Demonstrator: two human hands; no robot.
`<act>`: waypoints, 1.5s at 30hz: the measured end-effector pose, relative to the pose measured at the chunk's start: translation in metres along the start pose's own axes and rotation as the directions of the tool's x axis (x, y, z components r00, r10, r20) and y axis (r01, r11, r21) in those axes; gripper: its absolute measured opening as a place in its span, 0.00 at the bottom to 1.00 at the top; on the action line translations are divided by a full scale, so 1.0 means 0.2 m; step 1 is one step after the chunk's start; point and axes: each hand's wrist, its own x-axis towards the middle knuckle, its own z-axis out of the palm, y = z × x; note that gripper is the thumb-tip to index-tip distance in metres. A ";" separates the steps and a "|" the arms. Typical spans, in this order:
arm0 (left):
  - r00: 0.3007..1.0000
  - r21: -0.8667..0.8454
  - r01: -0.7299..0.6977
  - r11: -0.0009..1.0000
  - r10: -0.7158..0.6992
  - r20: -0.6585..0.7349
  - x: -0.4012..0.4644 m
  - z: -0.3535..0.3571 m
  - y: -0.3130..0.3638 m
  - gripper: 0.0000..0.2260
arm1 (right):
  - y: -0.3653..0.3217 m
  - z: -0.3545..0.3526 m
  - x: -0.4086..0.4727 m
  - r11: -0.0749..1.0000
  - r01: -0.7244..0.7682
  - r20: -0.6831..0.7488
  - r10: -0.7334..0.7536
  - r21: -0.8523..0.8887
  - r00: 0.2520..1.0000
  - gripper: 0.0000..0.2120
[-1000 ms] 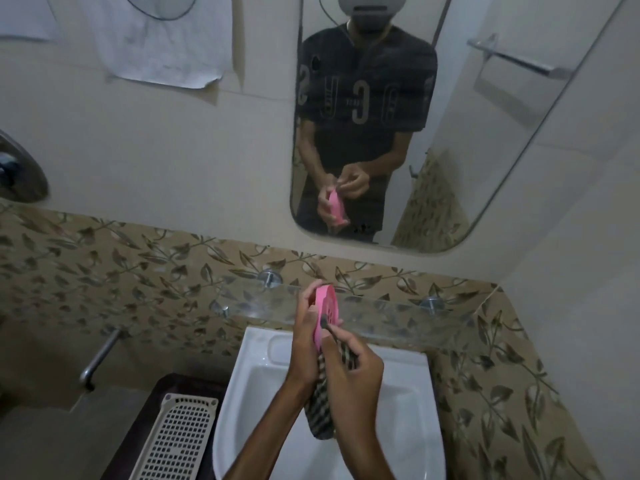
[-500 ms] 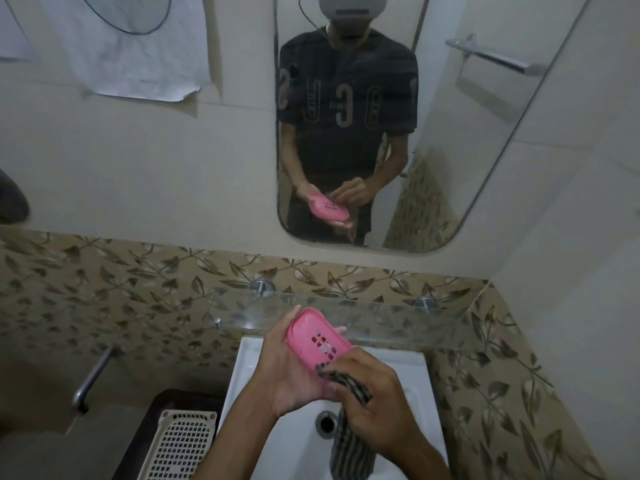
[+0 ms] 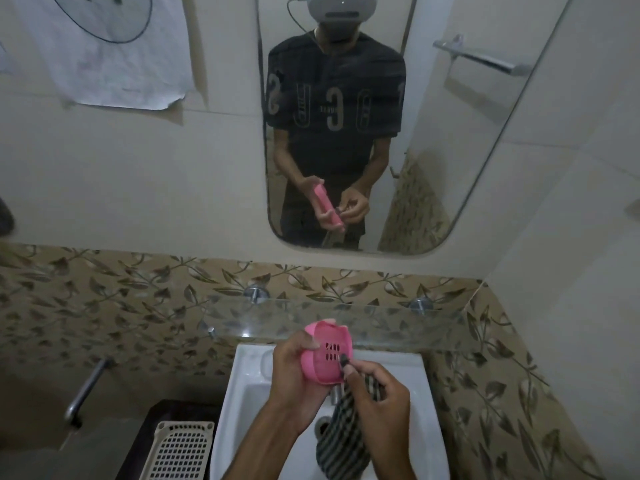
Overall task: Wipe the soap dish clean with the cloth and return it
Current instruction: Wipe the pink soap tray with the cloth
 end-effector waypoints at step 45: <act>0.961 0.021 -0.272 0.962 0.273 -0.051 0.07 -0.04 -0.11 0.16 | -0.14 0.11 -0.06 0.955 0.293 0.047 -0.296 0.056 0.954 0.15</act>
